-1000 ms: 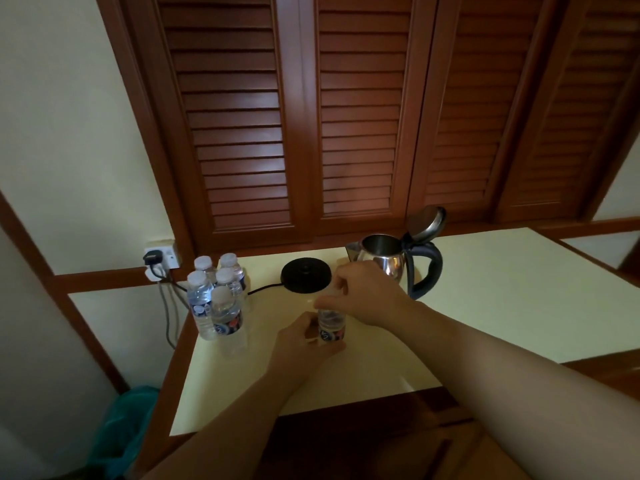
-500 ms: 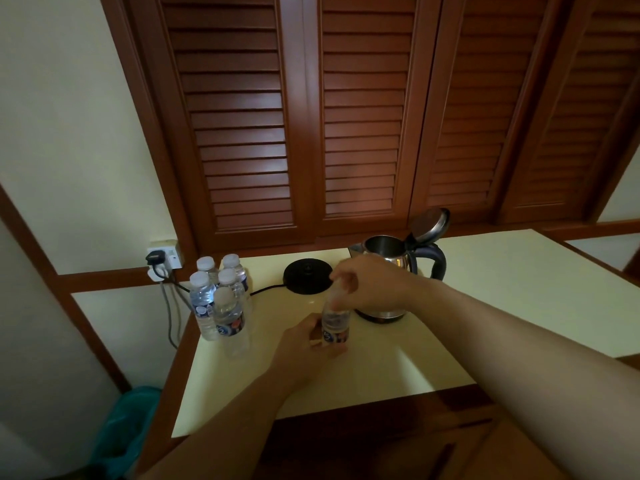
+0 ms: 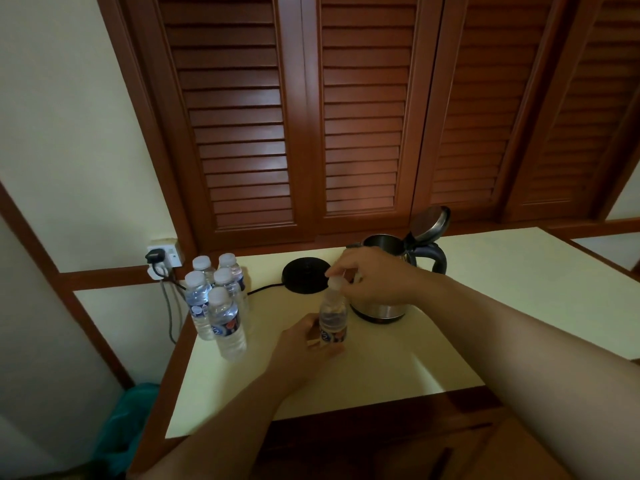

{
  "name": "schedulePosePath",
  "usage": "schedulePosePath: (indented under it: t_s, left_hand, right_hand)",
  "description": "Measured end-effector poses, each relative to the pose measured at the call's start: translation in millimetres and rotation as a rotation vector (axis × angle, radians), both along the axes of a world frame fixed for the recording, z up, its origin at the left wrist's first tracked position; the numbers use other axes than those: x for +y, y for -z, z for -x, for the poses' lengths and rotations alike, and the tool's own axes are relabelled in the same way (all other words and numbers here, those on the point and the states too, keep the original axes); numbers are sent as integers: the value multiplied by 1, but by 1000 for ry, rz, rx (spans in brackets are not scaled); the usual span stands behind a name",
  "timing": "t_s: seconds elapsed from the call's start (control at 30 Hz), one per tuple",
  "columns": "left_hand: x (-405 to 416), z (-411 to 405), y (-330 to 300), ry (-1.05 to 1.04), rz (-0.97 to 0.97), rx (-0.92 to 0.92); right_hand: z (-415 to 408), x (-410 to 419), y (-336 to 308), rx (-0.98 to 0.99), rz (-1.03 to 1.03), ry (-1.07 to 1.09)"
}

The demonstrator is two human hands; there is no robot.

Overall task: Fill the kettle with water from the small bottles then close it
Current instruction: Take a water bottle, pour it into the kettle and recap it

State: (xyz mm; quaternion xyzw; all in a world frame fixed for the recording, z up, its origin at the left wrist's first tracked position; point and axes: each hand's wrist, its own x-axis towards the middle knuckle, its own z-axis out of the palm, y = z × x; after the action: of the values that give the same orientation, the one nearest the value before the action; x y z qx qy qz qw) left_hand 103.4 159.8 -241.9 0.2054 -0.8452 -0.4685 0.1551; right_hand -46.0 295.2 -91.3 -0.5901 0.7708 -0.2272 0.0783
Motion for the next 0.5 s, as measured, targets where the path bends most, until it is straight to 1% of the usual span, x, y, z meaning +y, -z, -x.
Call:
schedulePosePath:
  t_s: [0.1,0.2,0.37,0.5]
  left_hand:
    - [-1,2,2,-11,9,13]
    - [1,2,0,-10,5,28]
    - [9,4,-4,-40,0,85]
    - [10,7,-1,-57,12,112]
  right_hand:
    - [12,16,8,2,48,96]
    - [23,39,33,-23,38,181]
    - [23,65,84,-74,-24,263]
    - [17,69,108,-36,-106,289]
